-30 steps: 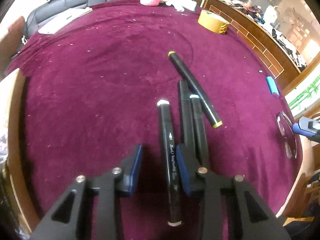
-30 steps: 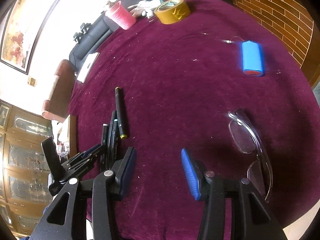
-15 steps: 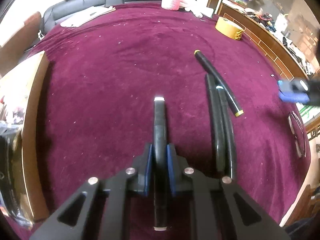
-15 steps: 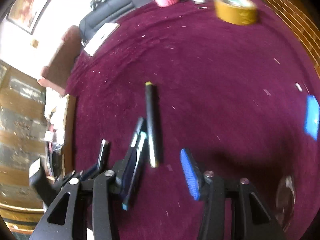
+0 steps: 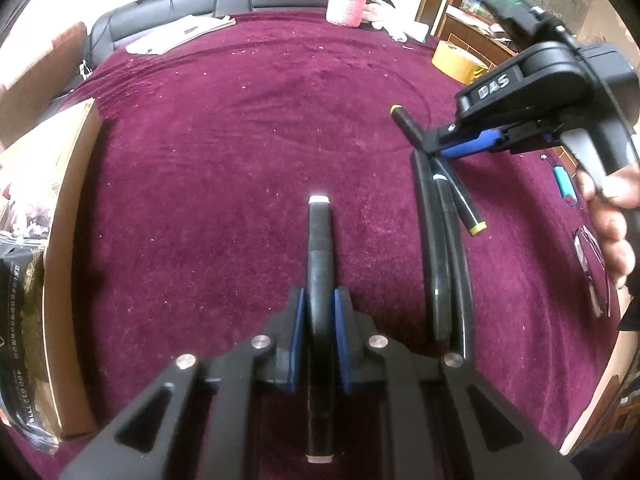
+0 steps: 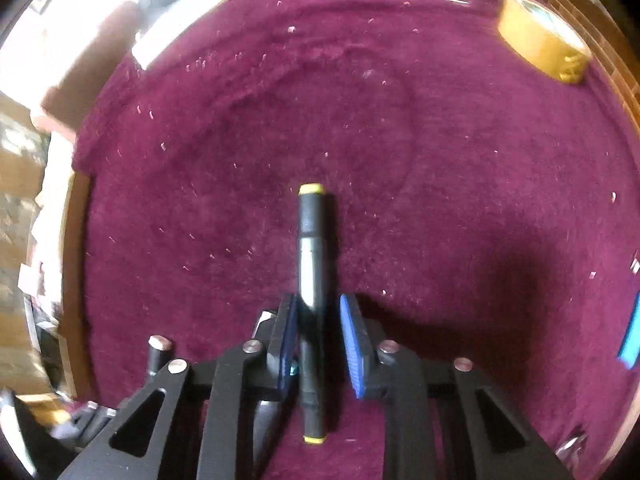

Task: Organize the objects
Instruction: 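Grasp a black marker with the left tool while the right tool grasps another marker, then carry both markers to the tray and open both tools to release them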

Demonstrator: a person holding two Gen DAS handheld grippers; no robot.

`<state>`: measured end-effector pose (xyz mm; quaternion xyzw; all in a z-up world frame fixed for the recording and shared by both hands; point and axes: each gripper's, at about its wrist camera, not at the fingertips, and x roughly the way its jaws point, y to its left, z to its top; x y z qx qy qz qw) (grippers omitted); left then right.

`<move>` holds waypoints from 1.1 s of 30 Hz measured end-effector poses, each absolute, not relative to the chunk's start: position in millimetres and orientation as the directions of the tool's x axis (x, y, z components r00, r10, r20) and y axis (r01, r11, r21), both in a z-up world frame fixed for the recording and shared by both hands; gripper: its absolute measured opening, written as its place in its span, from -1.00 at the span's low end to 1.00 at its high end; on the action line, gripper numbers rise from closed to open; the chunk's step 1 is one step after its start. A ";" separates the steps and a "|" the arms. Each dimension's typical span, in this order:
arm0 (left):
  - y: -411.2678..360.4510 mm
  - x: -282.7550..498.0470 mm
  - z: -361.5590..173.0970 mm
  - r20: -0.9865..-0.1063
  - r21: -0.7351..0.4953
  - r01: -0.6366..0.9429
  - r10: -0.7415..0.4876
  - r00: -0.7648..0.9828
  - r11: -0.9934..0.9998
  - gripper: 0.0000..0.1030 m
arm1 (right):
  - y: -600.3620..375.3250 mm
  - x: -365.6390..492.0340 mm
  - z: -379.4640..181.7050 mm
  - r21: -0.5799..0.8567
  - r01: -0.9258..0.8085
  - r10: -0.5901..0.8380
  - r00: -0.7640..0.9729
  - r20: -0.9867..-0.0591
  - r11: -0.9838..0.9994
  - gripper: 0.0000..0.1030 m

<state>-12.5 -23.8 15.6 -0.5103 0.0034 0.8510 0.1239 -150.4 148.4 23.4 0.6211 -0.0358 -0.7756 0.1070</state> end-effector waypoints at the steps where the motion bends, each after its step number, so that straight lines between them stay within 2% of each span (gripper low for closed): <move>1: -23.4 -12.4 15.6 -0.869 -0.119 -0.215 0.206 -0.450 -0.969 -0.72 | 143.7 -150.5 23.4 0.156 0.149 -0.185 -0.210 -0.960 -0.977 -0.57; 4: -21.6 -13.8 15.1 -0.866 -0.107 -0.217 0.198 -0.458 -0.970 -0.72 | 141.3 -144.2 23.6 0.109 0.186 -0.150 -0.227 -0.962 -0.976 -0.69; 7: -20.2 -15.5 15.5 -0.862 -0.097 -0.221 0.193 -0.469 -0.970 -0.72 | 161.2 -132.3 27.2 0.169 0.128 -0.195 -0.233 -0.953 -0.977 -0.69; 17: -35.8 -12.2 33.2 -0.827 -0.184 -0.192 0.257 -0.500 -0.964 -0.73 | 198.3 -71.0 63.3 0.363 0.048 -0.362 -0.281 -0.889 -0.930 -0.68; 25: -52.4 -3.9 53.7 -0.806 -0.207 -0.167 0.265 -0.529 -0.964 -0.73 | 165.7 -53.6 75.8 0.443 0.084 -0.448 -0.270 -0.852 -0.893 -0.68; 33: -77.3 11.7 70.1 -0.786 -0.203 -0.136 0.245 -0.567 -0.970 -0.72 | 119.6 -47.8 83.0 0.460 0.159 -0.487 -0.246 -0.838 -0.873 -0.68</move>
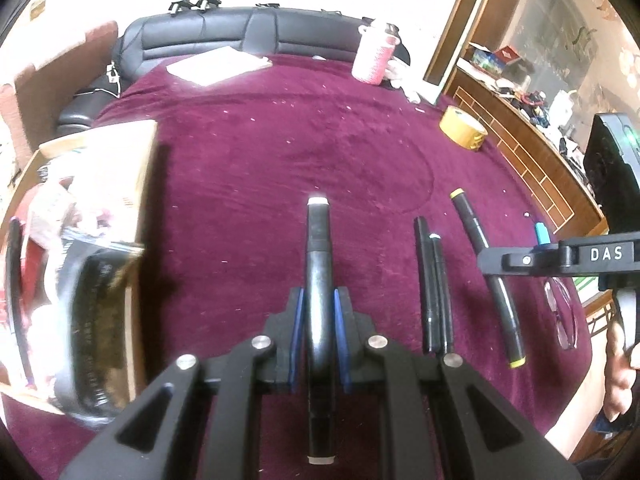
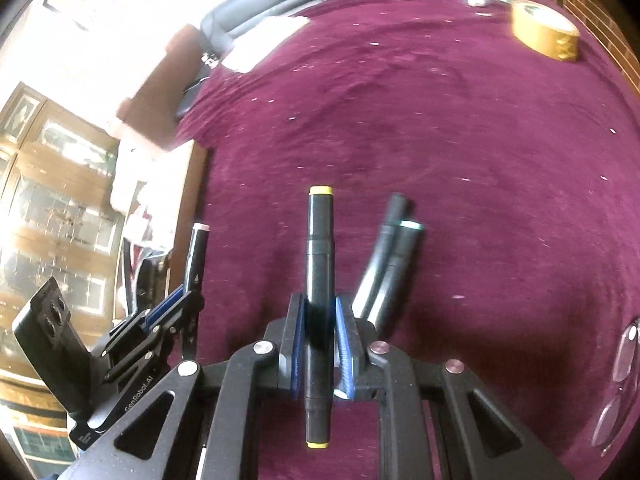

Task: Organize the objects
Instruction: 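Carry both markers to the tray and open both tools to release them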

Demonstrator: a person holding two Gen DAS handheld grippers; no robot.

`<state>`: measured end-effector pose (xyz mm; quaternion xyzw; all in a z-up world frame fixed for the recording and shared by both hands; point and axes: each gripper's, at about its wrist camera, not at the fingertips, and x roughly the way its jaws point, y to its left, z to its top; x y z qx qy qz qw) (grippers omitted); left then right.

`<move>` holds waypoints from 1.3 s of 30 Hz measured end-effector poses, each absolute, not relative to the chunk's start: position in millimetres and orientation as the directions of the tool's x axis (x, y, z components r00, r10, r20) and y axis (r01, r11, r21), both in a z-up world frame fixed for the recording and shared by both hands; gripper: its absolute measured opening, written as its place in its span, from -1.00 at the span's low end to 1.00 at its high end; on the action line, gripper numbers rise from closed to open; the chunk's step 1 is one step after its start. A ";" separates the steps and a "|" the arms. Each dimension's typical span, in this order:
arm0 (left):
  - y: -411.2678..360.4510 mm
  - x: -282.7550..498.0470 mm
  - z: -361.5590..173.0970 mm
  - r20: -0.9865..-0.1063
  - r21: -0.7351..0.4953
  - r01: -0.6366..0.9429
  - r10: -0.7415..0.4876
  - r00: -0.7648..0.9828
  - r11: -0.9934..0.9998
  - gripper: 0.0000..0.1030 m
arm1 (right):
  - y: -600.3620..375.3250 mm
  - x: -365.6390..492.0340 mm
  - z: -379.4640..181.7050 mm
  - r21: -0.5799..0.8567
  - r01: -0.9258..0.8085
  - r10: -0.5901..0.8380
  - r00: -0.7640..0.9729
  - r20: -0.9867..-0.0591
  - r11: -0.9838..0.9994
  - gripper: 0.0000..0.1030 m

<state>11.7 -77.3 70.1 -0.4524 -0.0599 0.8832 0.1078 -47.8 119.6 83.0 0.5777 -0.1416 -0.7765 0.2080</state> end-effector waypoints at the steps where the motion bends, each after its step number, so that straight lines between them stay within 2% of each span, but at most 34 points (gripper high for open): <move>1: -83.0 14.1 72.5 -0.782 -0.203 -0.127 0.239 -0.575 -0.971 -0.72 | 115.0 -48.4 83.5 0.465 0.166 -0.493 -0.240 -0.836 -0.870 -0.68; 21: -220.7 49.0 110.2 -0.729 -0.216 0.108 0.087 -0.679 -0.970 -0.72 | -61.1 -48.4 120.7 0.513 0.427 -0.610 -0.122 -0.783 -0.744 -0.67; 30: -291.9 58.5 99.6 -0.750 -0.208 0.223 0.009 -0.662 -0.952 -0.72 | -161.1 -51.3 107.5 0.521 0.501 -0.622 -0.046 -0.782 -0.692 -0.66; 39: -325.4 53.5 81.4 -0.776 -0.216 0.263 0.001 -0.631 -0.940 -0.72 | -200.4 -63.2 79.7 0.524 0.477 -0.595 0.004 -0.804 -0.705 -0.66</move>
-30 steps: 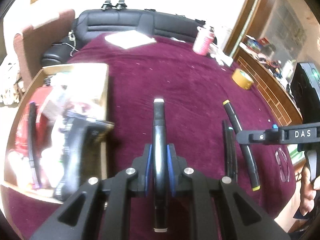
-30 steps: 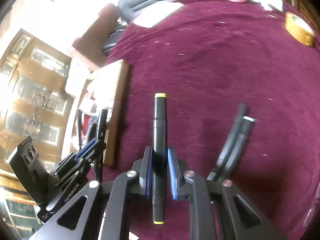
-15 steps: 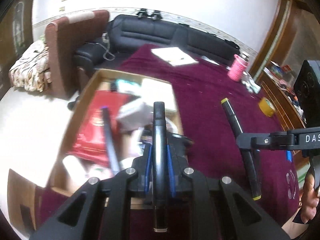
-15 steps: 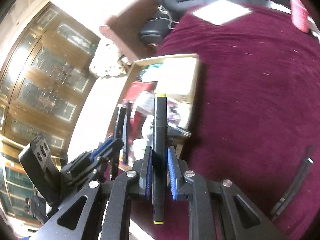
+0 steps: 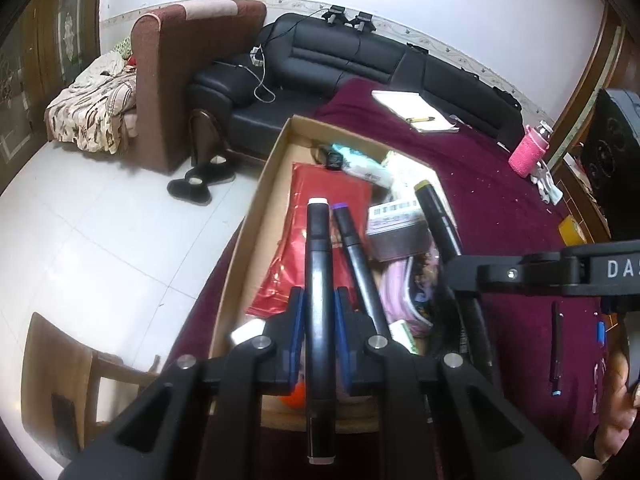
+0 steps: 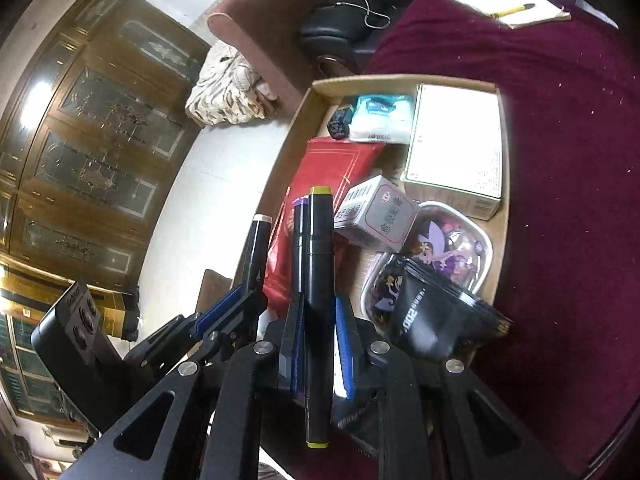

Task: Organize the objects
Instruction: 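Carry both markers to the tray and open both tools to release them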

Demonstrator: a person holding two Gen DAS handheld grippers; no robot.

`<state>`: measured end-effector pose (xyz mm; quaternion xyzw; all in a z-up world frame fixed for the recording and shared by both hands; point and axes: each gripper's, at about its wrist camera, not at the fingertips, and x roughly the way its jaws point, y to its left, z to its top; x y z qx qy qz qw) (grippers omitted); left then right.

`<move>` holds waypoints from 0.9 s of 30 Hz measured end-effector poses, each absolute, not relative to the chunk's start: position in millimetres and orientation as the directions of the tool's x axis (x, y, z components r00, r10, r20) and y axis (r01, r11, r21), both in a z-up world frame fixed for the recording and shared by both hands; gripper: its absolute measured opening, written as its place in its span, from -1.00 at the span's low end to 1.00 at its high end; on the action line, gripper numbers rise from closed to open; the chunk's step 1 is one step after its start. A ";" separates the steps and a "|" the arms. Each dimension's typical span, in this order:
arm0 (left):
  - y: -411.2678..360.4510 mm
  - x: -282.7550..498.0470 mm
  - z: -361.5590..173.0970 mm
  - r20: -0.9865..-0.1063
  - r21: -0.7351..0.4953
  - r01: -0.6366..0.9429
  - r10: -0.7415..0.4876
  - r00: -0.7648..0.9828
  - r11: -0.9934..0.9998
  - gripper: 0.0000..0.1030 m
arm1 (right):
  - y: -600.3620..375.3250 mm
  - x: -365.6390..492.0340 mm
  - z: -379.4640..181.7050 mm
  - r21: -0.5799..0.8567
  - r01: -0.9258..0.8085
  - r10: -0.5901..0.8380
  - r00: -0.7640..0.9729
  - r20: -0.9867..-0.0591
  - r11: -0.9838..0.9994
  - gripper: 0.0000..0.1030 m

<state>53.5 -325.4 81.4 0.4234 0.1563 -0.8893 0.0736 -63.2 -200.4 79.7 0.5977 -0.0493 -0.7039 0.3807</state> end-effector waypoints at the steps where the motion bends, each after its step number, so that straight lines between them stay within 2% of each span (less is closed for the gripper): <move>1: -327.0 52.3 78.7 -0.780 -0.218 0.264 0.005 -0.626 -0.940 -0.72 | -202.1 -65.3 77.7 0.522 0.477 -0.592 0.004 -0.806 -0.707 -0.66; 12: -330.4 43.1 68.3 -0.789 -0.218 0.251 0.019 -0.614 -0.943 -0.72 | -211.8 -70.6 68.7 0.472 0.501 -0.552 -0.013 -0.834 -0.725 -0.66; 27: -323.8 43.9 70.4 -0.788 -0.225 0.252 0.024 -0.615 -0.941 -0.72 | -187.4 -66.8 79.5 0.515 0.491 -0.591 -0.001 -0.807 -0.703 -0.64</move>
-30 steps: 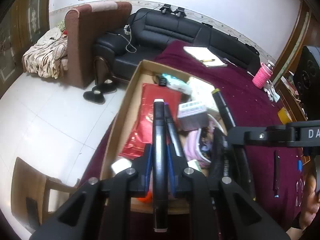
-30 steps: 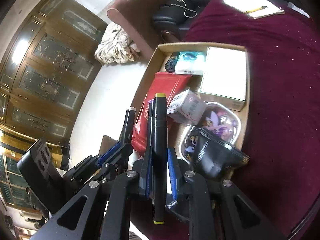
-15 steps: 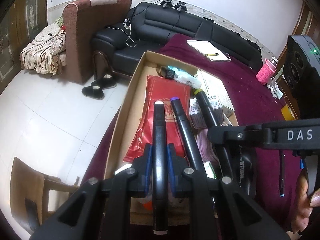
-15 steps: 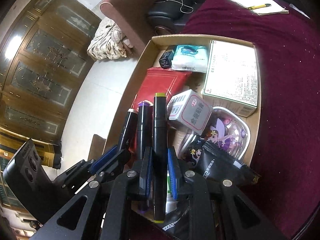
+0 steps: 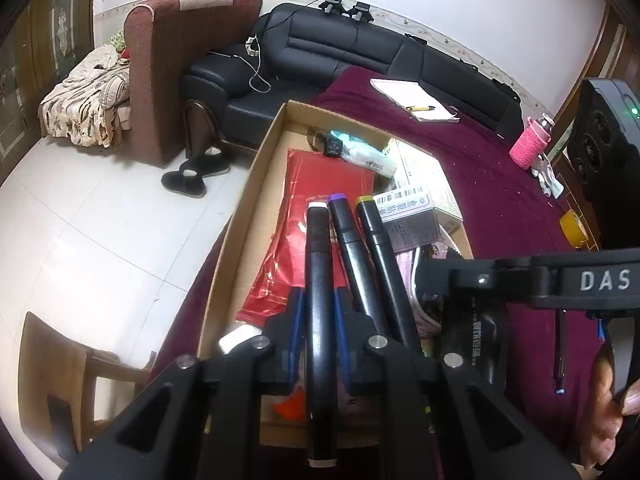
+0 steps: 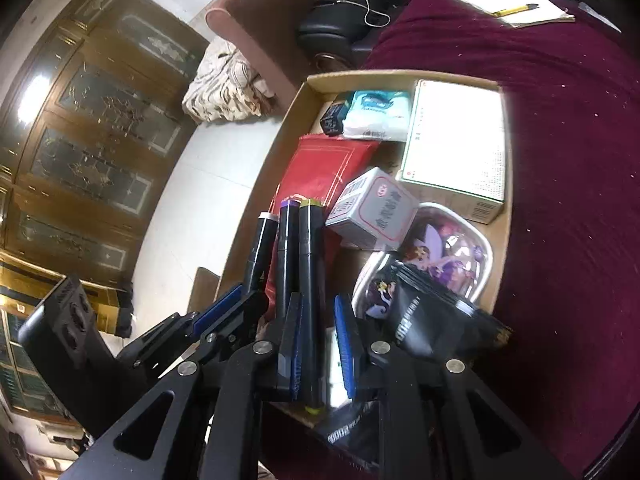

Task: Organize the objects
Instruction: 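Carry both markers to the tray and open both tools to release them, then grasp a black marker with the left tool while the right tool grasps another marker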

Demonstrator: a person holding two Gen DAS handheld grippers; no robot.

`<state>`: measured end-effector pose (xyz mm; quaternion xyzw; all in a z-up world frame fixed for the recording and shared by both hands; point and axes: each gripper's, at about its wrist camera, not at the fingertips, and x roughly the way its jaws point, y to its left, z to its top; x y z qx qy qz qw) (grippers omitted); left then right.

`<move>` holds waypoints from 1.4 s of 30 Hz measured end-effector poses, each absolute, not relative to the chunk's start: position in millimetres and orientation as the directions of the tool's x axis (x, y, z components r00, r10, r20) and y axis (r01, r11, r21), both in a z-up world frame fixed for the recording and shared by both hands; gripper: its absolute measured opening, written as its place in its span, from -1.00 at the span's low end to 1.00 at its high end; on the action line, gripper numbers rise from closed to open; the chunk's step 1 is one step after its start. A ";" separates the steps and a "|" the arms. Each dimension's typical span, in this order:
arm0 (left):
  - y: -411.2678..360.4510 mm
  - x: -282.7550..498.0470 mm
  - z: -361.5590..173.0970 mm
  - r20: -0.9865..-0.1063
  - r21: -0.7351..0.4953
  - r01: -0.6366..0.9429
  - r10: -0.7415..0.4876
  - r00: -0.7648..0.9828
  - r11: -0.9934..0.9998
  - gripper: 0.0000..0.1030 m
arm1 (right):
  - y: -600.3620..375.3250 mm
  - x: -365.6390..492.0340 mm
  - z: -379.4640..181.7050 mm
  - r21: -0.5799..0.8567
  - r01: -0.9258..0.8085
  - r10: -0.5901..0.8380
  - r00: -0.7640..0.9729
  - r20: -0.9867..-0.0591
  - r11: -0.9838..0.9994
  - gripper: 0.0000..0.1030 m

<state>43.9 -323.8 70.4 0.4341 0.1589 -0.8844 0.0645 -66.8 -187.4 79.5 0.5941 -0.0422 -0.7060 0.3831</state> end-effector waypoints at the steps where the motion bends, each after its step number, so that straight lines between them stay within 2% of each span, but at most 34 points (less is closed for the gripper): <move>1: -323.0 44.3 71.7 -0.787 -0.225 0.253 0.022 -0.617 -0.941 -0.72 | -184.1 -66.7 81.6 0.519 0.488 -0.596 -0.004 -0.803 -0.702 -0.64; 11: -299.5 46.8 95.7 -0.756 -0.202 0.233 0.000 -0.654 -0.951 -0.71 | -113.5 -63.4 96.4 0.544 0.415 -0.622 -0.071 -0.780 -0.730 -0.65; 19: -237.4 36.8 110.7 -0.740 -0.189 0.118 0.063 -0.669 -0.975 -0.71 | -16.0 -56.1 88.6 0.538 0.281 -0.590 -0.150 -0.793 -0.795 -0.65; 22: -206.8 30.0 112.2 -0.742 -0.193 0.056 0.108 -0.661 -0.980 -0.71 | 34.3 -50.1 87.3 0.528 0.214 -0.565 -0.199 -0.800 -0.822 -0.52; 25: -168.9 20.0 108.1 -0.763 -0.207 -0.040 0.187 -0.619 -0.978 -0.63 | 80.5 -46.5 85.6 0.528 0.138 -0.545 -0.240 -0.803 -0.838 -0.48; 27: -140.1 13.5 103.5 -0.774 -0.218 -0.112 0.242 -0.585 -0.969 -0.49 | 112.0 -43.5 85.1 0.532 0.083 -0.533 -0.267 -0.803 -0.843 -0.47; 32: -59.3 -2.6 80.4 -0.819 -0.271 -0.288 0.377 -0.433 -0.919 -0.47 | 174.3 -30.3 85.3 0.535 -0.008 -0.505 -0.317 -0.803 -0.845 -0.43; 35: -17.5 -8.7 66.9 -0.838 -0.254 -0.363 0.391 -0.381 -0.897 -0.47 | 202.7 -21.6 86.2 0.532 -0.048 -0.489 -0.332 -0.806 -0.845 -0.39; 42: 32.6 -35.8 39.0 -0.874 -0.216 -0.413 0.364 -0.323 -0.885 -0.48 | 254.1 -3.9 80.4 0.522 -0.125 -0.454 -0.351 -0.819 -0.844 -0.34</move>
